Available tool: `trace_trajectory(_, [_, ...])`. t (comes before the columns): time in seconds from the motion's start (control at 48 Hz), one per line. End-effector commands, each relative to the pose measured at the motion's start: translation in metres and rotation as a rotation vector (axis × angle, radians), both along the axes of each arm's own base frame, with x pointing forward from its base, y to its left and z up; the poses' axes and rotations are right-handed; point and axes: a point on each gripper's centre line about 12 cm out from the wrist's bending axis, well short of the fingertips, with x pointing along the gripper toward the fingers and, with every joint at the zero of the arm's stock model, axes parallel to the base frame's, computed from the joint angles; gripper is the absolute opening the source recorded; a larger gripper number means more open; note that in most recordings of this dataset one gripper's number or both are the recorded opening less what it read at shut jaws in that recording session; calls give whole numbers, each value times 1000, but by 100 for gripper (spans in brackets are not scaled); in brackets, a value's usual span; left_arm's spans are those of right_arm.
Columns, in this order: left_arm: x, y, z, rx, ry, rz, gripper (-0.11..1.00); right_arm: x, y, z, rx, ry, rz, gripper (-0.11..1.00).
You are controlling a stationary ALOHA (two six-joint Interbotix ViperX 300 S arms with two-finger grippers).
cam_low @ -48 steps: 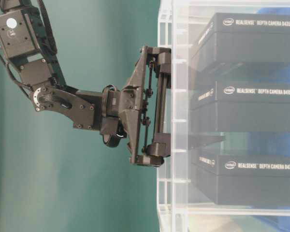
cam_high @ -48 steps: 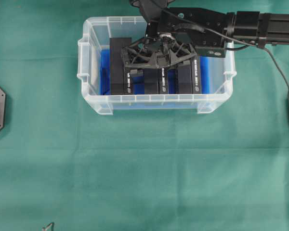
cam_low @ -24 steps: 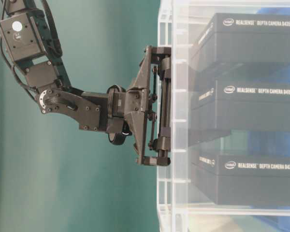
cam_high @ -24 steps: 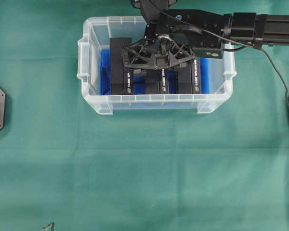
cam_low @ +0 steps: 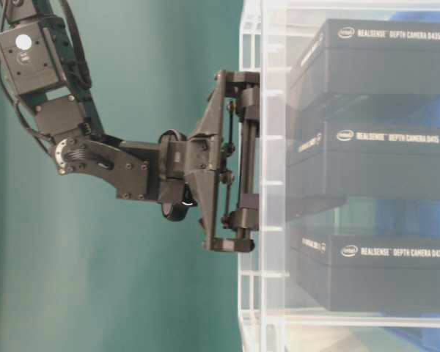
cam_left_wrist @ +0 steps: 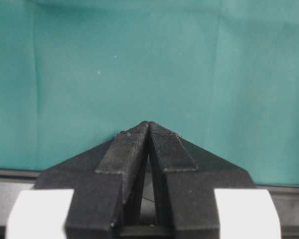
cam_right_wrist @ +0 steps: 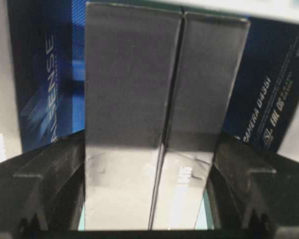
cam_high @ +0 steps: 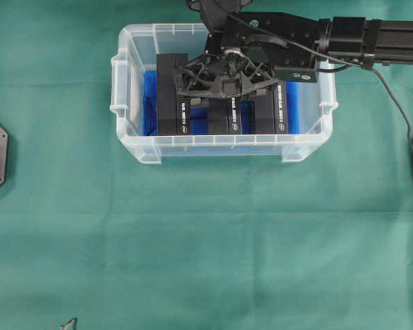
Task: Take the box out of the case with the right arm.
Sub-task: 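Lift the middle black box up out of the case with the right gripper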
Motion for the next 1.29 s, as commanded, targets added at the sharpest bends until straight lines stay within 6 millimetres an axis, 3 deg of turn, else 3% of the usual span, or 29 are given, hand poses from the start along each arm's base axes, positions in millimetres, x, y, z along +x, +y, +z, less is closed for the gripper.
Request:
trace_trajectory(0.0, [1,1,8,3,-26,0,0,2,1,29,-13,-44,4,67])
trace_trajectory(0.375, [1,1,9,3,-28,0,0,-5,2,93,-18,-57,2,67])
trace_trajectory(0.708, [0,1,9,3,-31,0,0,-24,-1,169,-71,-41,-16,67])
trace_trajectory(0.874, [-1,1,9,3,-32,0,0,-31,0,198,-85,-54,-22,67])
trace_trajectory(1.061, [-1,1,9,3,-32,0,0,-38,2,219,-87,-66,-27,67])
trace_trajectory(1.27, [-1,1,8,3,-29,0,0,-39,3,222,-84,-62,-35,67])
